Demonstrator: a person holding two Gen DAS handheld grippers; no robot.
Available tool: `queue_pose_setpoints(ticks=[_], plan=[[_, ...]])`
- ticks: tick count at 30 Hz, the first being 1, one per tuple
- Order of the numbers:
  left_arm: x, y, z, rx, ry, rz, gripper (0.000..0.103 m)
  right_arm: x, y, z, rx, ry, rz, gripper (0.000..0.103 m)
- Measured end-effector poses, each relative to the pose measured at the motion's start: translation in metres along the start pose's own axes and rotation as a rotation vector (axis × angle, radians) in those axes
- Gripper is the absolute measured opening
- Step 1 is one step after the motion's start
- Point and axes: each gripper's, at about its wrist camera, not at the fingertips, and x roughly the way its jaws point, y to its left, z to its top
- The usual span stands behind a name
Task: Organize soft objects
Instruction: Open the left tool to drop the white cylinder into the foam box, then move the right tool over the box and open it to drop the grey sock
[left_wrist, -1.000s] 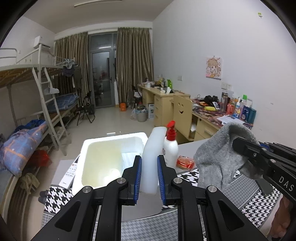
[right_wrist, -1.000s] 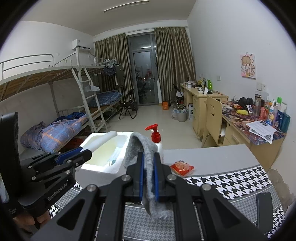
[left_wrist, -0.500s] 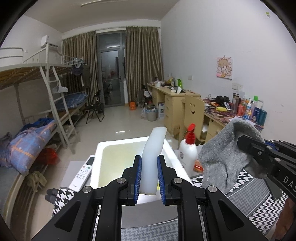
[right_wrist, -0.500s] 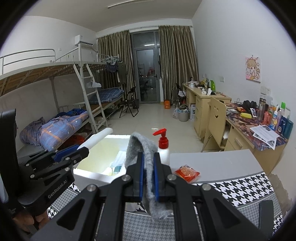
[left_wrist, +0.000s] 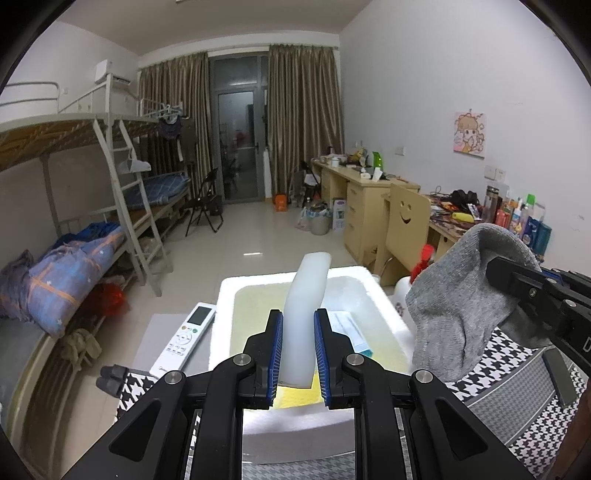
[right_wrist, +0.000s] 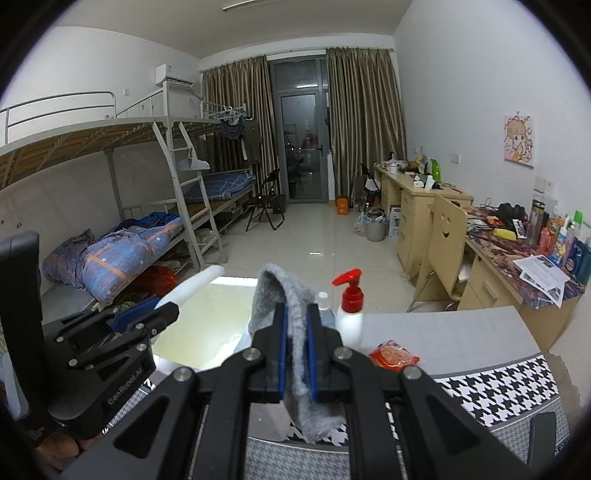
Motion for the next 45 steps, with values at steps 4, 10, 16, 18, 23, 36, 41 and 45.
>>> queue_pose_setpoints(ticks=[4,10,16,18,23,36,41,45], plan=[[0.007,0.005,0.0,-0.003,0.012,0.011,0.02,0.007,0.002,0.002,-0.003,0.007,0.007,0.012],[0.019,0.016,-0.002,-0.018,0.047,0.027,0.049,0.015,0.006,0.003,-0.002,0.016,0.012,0.012],[0.014,0.029,-0.004,-0.058,0.03,0.045,0.082,0.017,0.008,0.003,-0.006,0.017,0.017,0.012],[0.011,0.032,-0.004,-0.065,0.02,0.054,0.087,0.019,0.011,0.003,-0.01,0.017,0.019,0.012],[0.002,0.04,-0.003,-0.1,-0.011,0.082,0.099,0.023,0.012,0.005,-0.013,0.022,0.028,0.012],[-0.012,0.054,-0.009,-0.082,-0.02,0.101,0.099,0.044,0.033,0.009,-0.032,0.071,0.074,0.012],[-0.013,0.062,-0.012,-0.093,-0.018,0.11,0.099,0.054,0.038,0.009,-0.027,0.093,0.084,0.012],[-0.013,0.067,-0.013,-0.093,-0.022,0.117,0.099,0.06,0.043,0.008,-0.038,0.104,0.08,0.012]])
